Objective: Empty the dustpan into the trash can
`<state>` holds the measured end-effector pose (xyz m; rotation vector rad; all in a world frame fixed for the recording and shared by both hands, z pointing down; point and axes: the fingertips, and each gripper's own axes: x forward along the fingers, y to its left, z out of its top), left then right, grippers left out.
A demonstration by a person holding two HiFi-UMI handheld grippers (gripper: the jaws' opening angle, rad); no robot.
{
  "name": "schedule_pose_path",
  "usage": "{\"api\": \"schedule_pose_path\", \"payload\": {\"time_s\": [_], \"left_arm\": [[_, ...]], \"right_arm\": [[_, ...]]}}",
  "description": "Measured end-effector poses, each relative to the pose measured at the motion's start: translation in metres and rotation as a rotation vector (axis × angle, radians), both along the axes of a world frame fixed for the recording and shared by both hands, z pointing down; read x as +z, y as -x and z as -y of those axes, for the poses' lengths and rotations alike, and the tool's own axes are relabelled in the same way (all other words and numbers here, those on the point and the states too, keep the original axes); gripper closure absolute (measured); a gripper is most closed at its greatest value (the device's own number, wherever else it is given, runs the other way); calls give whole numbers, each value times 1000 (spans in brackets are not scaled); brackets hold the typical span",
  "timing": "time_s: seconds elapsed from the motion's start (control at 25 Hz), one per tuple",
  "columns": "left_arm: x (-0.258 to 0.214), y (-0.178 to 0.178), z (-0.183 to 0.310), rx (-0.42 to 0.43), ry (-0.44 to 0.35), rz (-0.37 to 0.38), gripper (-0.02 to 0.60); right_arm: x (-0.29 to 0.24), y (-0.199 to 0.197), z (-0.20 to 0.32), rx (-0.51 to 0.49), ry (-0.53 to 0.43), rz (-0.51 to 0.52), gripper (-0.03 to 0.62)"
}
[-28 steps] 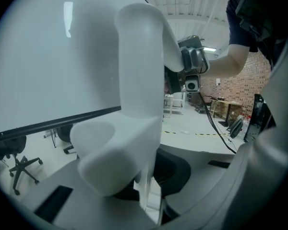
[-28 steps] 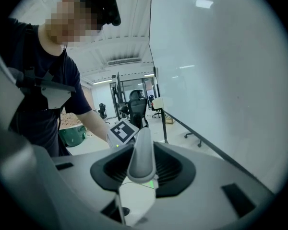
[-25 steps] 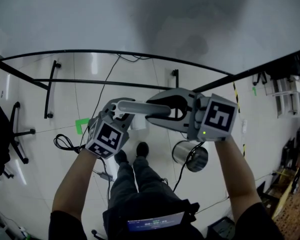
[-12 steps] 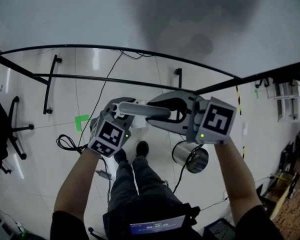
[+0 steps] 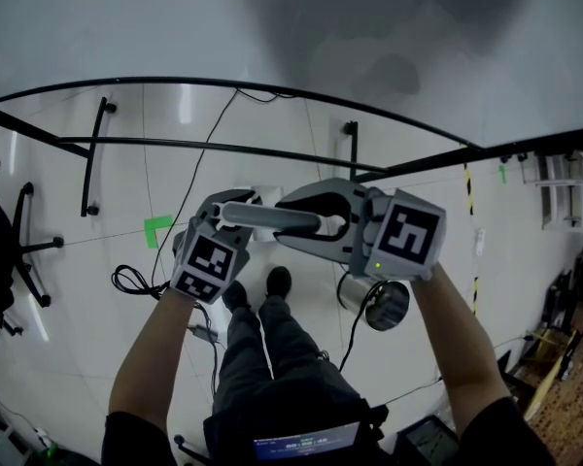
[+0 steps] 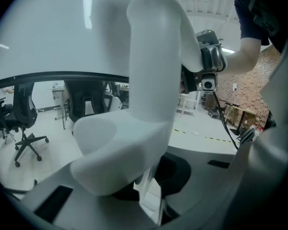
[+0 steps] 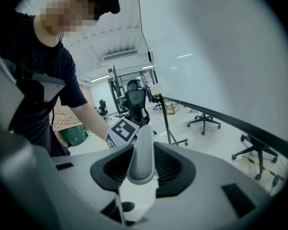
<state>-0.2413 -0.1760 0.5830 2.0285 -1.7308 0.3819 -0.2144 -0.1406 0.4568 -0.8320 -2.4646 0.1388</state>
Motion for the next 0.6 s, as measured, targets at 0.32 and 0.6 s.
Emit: {"api": "schedule_pose_path", "payload": {"time_s": [0.32,0.6], "left_arm": [[48,46,-28,-44,40,-23,552],[60,62,-47,-104,42,-41,552]], "right_arm": [[44,45,-27,-23,5,-20,447],[51,63,-48,-26,51,-14,447]]}}
